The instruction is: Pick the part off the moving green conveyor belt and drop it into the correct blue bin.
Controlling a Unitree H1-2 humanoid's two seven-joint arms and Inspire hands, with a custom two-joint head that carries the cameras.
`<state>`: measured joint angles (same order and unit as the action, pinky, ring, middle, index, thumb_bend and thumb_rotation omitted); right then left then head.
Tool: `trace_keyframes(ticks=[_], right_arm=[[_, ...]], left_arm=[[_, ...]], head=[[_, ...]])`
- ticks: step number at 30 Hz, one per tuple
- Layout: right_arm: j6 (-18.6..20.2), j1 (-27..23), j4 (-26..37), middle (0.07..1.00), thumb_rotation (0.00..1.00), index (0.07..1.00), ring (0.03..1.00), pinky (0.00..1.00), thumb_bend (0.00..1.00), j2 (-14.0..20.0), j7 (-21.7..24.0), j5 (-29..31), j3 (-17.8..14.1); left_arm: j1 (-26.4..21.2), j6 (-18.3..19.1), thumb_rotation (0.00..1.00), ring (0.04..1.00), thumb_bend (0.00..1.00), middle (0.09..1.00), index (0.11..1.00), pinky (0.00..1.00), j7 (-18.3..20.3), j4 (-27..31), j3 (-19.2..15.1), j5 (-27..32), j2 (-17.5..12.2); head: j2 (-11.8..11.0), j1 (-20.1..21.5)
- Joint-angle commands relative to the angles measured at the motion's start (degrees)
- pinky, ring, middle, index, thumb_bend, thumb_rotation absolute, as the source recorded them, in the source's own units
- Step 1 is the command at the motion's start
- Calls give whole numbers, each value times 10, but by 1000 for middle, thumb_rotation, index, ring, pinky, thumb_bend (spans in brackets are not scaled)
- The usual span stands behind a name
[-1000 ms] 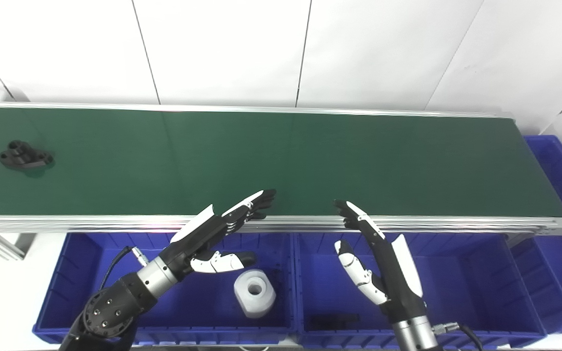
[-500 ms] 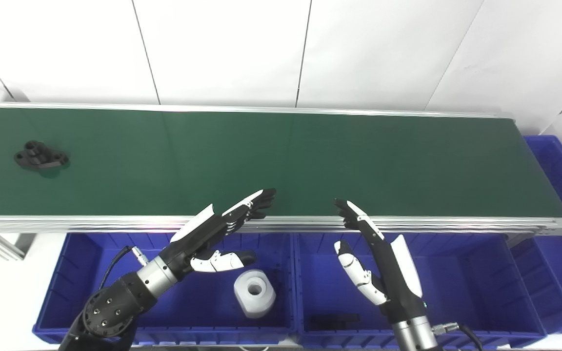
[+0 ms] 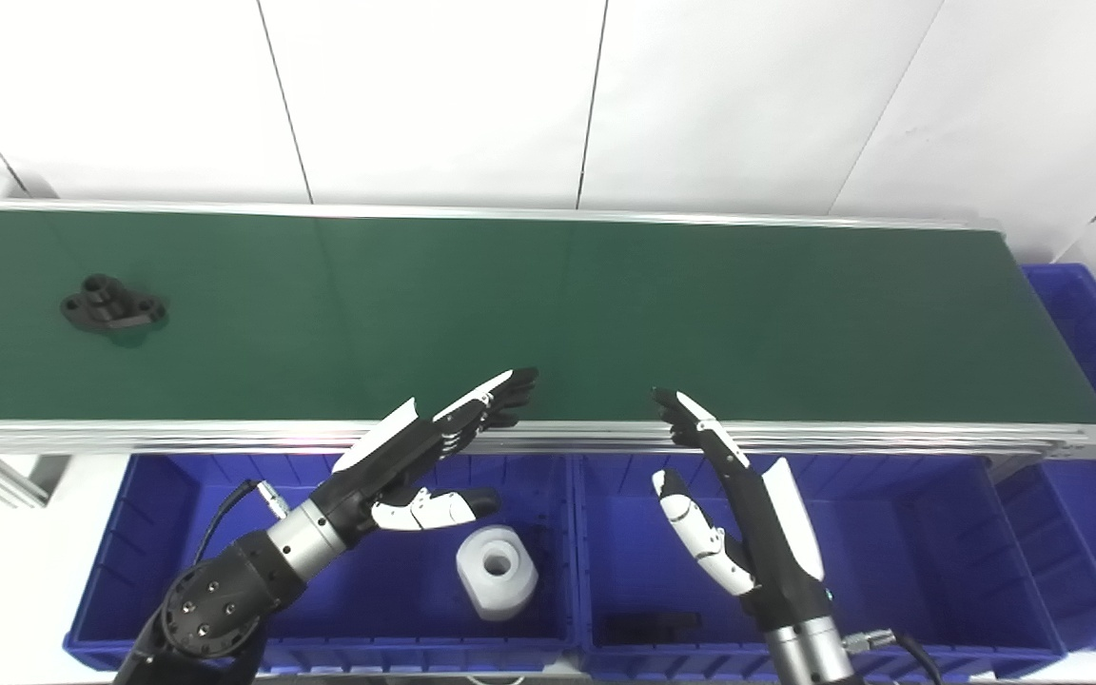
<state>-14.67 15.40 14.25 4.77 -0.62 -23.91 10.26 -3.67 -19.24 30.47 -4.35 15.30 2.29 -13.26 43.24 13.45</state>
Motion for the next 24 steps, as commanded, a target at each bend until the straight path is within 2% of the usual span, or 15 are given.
trace_keyframes(ticks=[1, 12, 18, 19, 20, 21, 22, 23, 24], right_arm=[[1, -2, 22, 888, 870, 874, 859, 805, 371, -1, 0, 1, -1], [0, -3, 22, 887, 865, 873, 856, 803, 372, -1, 0, 1, -1], [0, -4, 17, 887, 869, 873, 856, 805, 370, -2, -1, -1, -1], [-6, -4, 10, 887, 869, 873, 855, 806, 369, -1, -3, 0, -1], [-10, -3, 5, 887, 869, 874, 856, 808, 375, -1, -5, 0, -1], [-19, -1, -6, 887, 872, 876, 859, 813, 378, 1, -8, 2, -2], [-25, 0, -14, 888, 876, 877, 862, 817, 380, 2, -10, 4, -2], [-41, 2, -32, 888, 877, 877, 863, 818, 380, 5, -16, 5, -2], [-57, 4, -49, 889, 870, 879, 866, 822, 373, 7, -22, 8, -2]], left_arm=[[-10, -8, 682, 979, 371, 995, 979, 929, -2, 17, -3, 15, -3], [-9, -9, 675, 974, 374, 991, 975, 923, -5, 18, -3, 9, -3], [-11, -13, 679, 974, 375, 991, 978, 924, -4, 10, -3, 9, -2], [-11, -19, 678, 974, 373, 991, 978, 924, -4, 5, -1, 8, -1], [-11, -24, 671, 968, 363, 991, 978, 919, -3, 1, 0, 7, 0], [-11, -38, 679, 965, 367, 991, 979, 914, -4, -13, 2, 1, 2], [-11, -49, 691, 962, 373, 991, 980, 910, -5, -23, 4, -3, 3], [-10, -63, 693, 961, 373, 991, 980, 910, -7, -44, 6, -9, 6], [-10, -71, 679, 960, 377, 991, 981, 911, -9, -61, 9, -17, 8]], head=[[0, 0], [2, -1], [-8, -1], [-31, -14], [-31, -14], [-74, -37], [-74, -37], [-130, -50], [-148, -53]])
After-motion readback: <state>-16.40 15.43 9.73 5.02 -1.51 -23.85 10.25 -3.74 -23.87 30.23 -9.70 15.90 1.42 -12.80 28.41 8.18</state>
